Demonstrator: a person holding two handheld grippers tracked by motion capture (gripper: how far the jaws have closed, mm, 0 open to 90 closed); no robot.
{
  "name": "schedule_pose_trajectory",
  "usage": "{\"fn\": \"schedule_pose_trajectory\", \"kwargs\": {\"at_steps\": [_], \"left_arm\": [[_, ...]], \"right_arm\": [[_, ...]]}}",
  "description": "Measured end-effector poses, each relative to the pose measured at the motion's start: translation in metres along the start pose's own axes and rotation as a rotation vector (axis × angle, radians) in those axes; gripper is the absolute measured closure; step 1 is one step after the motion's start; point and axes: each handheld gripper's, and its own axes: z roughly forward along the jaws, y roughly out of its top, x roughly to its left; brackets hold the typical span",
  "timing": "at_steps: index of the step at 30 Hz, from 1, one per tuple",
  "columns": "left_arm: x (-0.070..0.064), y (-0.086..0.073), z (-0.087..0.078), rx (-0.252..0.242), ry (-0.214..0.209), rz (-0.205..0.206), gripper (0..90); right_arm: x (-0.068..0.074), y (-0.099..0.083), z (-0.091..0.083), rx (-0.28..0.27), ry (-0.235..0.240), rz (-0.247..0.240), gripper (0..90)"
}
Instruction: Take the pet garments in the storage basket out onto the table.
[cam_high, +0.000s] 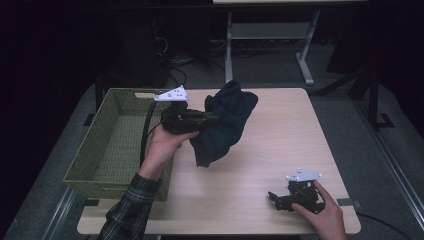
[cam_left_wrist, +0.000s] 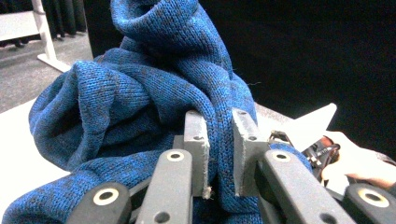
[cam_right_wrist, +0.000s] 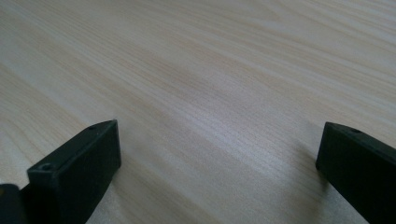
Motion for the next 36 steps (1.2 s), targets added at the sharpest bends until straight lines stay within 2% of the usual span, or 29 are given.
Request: {"fn": "schedule_pose_trajectory", "kwargs": {"at_steps": [8,14,24,31,36], "left_arm": [[0.002,-0.01,0.021,0.015,0.0,-0.006,78.3],[0.001,-0.02,0.047,0.062,-0.014,-0.007,78.3],[0.002,-0.03,0.075,0.1,-0.021,-0.014,78.3],[0.005,-0.037,0.1,0.137,-0.015,-0.013,78.3],[0.01,-0.049,0.122,0.181,0.001,-0.032,78.2]], "right_arm": [[0.0,0.0,0.0,0.0,0.0,-0.001,0.0],[0.0,0.0,0.0,0.0,0.0,0.0,0.0],[0.0,0.0,0.0,-0.001,0.001,-0.003,0.0],[0.0,0.0,0.0,-0.001,0.001,-0.003,0.0],[0.0,0.0,0.0,0.001,0.002,-0.003,0.0]]}}
